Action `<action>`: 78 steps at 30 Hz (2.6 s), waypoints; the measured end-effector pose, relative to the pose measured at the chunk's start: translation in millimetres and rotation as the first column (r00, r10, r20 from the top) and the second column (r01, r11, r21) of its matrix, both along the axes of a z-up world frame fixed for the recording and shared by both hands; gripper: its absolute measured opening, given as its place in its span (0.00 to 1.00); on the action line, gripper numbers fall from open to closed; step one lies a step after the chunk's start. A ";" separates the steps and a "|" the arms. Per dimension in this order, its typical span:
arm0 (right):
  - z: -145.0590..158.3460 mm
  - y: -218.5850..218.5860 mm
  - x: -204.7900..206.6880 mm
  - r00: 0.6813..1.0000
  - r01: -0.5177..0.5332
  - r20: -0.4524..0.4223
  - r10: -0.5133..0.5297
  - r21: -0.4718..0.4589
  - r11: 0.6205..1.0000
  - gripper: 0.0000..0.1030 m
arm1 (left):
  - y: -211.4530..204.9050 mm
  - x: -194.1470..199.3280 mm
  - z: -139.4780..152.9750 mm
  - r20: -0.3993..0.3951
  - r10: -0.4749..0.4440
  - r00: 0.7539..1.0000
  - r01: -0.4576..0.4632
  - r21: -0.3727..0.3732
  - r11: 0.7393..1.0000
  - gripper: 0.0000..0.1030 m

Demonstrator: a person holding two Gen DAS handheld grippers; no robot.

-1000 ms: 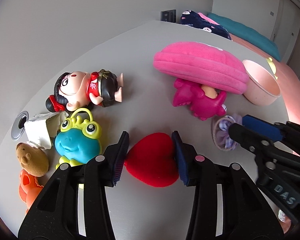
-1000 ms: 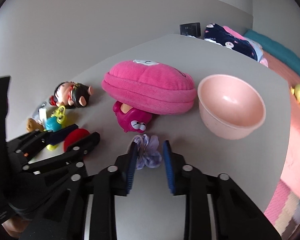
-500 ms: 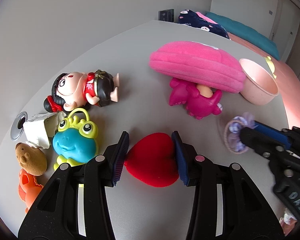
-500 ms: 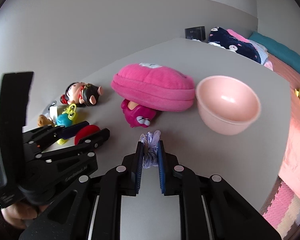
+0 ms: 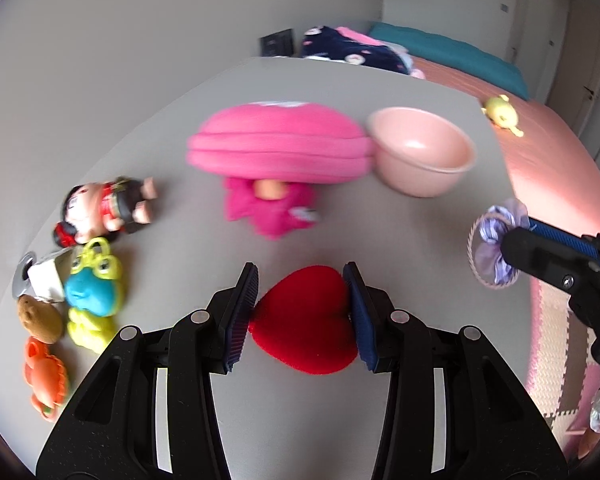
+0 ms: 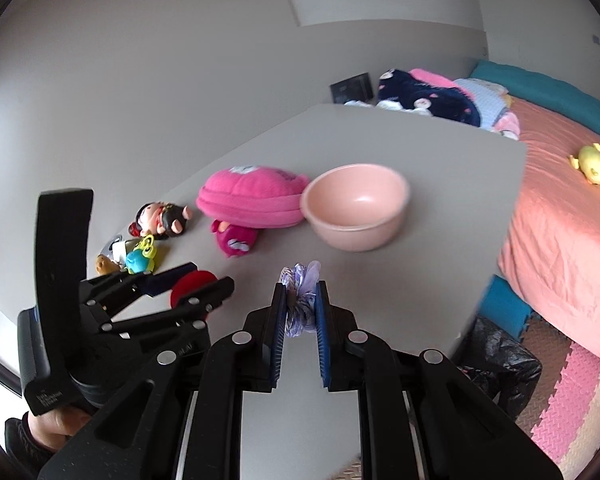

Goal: Collect trash
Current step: 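Carry the heart and flower clip to the trash bin and open both tools, then move both open tools back over the desk toys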

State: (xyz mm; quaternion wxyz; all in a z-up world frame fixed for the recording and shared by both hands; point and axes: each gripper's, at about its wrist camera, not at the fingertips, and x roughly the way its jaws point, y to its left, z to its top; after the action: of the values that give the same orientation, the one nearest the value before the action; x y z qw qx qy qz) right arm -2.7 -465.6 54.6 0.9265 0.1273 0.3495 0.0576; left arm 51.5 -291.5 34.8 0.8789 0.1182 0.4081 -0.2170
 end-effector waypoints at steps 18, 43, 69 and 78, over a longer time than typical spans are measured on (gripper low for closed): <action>2.0 -137.7 -78.8 0.968 0.251 0.020 -0.252 0.049 0.967 0.15 | -143.9 -57.2 11.6 -0.006 -0.250 0.968 0.250 -0.010 0.968 0.43; -11.0 -265.3 -94.8 0.838 0.542 -0.058 -0.543 -0.038 0.840 0.75 | -261.1 -91.3 -3.0 -0.030 -0.428 0.903 0.427 -0.018 0.904 0.94; 12.2 -231.9 -87.9 0.867 0.498 -0.001 -0.498 -0.003 0.867 0.84 | -216.7 -79.7 8.5 -0.009 -0.384 0.923 0.384 -0.051 0.922 0.94; 21.3 -182.8 -65.2 0.916 0.392 0.069 -0.394 0.051 0.919 0.97 | -156.4 -52.7 22.2 0.036 -0.275 0.961 0.277 -0.049 0.960 0.94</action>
State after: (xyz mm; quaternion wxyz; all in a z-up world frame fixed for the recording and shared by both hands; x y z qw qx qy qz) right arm -67.8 -648.4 75.9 0.9297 0.2092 0.2792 -0.1183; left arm -1.2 -447.8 57.0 0.8487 0.1537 0.3690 -0.3463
